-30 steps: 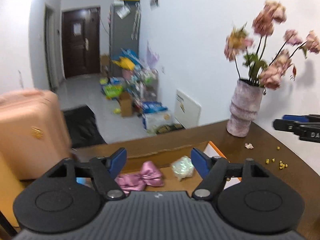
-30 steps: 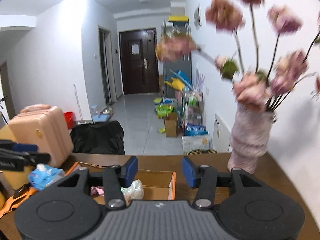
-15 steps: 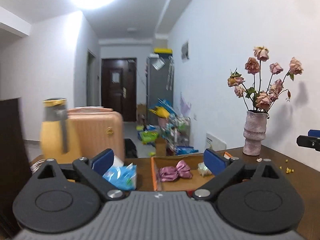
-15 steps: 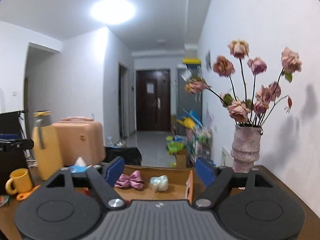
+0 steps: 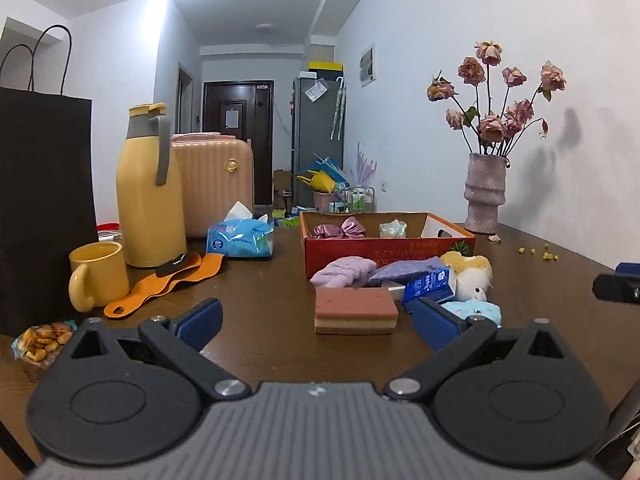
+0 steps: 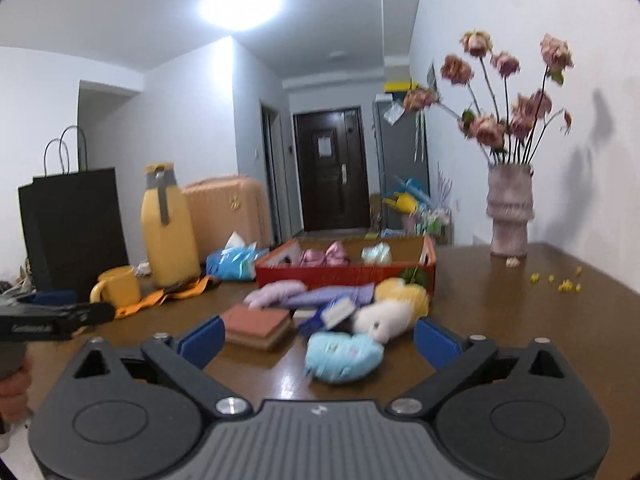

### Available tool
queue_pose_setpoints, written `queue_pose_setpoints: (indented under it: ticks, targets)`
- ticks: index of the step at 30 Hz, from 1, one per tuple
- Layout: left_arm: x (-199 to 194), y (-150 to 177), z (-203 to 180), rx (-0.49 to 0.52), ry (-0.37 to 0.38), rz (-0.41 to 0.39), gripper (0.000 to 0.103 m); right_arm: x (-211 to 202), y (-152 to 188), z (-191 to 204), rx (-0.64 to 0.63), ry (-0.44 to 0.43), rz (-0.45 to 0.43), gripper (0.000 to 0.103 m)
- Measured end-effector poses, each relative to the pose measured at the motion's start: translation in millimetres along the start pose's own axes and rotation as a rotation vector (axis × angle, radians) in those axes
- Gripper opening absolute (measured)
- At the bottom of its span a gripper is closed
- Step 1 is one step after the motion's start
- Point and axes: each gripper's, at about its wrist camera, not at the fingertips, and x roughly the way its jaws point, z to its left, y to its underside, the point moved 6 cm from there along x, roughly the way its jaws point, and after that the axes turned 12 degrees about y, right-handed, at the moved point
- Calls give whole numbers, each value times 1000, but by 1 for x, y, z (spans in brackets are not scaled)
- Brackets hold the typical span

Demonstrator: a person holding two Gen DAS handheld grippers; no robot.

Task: Organize soft objects
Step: 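Move both tools to the pink-brown sponge block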

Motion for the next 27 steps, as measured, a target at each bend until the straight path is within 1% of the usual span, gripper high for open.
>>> queue_pose_setpoints:
  ticks: [3, 5, 9, 11, 13, 14, 15, 16, 17, 18, 19, 20, 21, 22, 25, 26, 27]
  targets:
    - [7, -2, -2, -5, 22, 1, 103, 3, -6, -2, 3, 33, -17, 101]
    - [13, -2, -4, -2, 23, 8, 103, 6, -7, -4, 12, 38, -18, 101]
    - [25, 4, 1, -21, 30, 37, 103, 24, -7, -8, 29, 48, 10, 101]
    - [36, 7, 5, -38, 27, 63, 103, 35, -7, -8, 40, 35, 27, 99]
    - [49, 10, 11, -60, 25, 88, 103, 48, -6, -5, 58, 12, 47, 91]
    - [56, 10, 14, -71, 28, 97, 102, 54, -6, -2, 70, -1, 51, 90]
    - [63, 10, 17, -78, 36, 106, 100, 62, -6, 1, 80, -13, 59, 85]
    - [71, 10, 20, -87, 47, 117, 92, 71, -6, 5, 84, -29, 70, 79]
    - [80, 10, 24, -105, 63, 129, 82, 79, -5, 9, 87, -42, 83, 76]
    - [88, 9, 29, -129, 82, 143, 78, 93, -5, 14, 93, -54, 111, 73]
    - [98, 9, 34, -159, 104, 160, 72, 105, -4, 20, 100, -60, 142, 67]
    - [110, 7, 40, -189, 128, 179, 67, 118, -4, 25, 108, -71, 168, 63]
    - [120, 5, 45, -202, 143, 193, 66, 128, -4, 31, 114, -84, 185, 49]
    - [131, 3, 50, -203, 156, 206, 64, 139, -4, 39, 115, -101, 197, 40]
    - [165, -2, 62, -187, 162, 233, 62, 175, -3, 63, 125, -161, 233, 39]
    - [175, -2, 66, -194, 163, 244, 61, 187, -1, 69, 143, -180, 252, 39]
    - [185, -2, 70, -205, 176, 256, 61, 198, 2, 73, 162, -182, 276, 39]
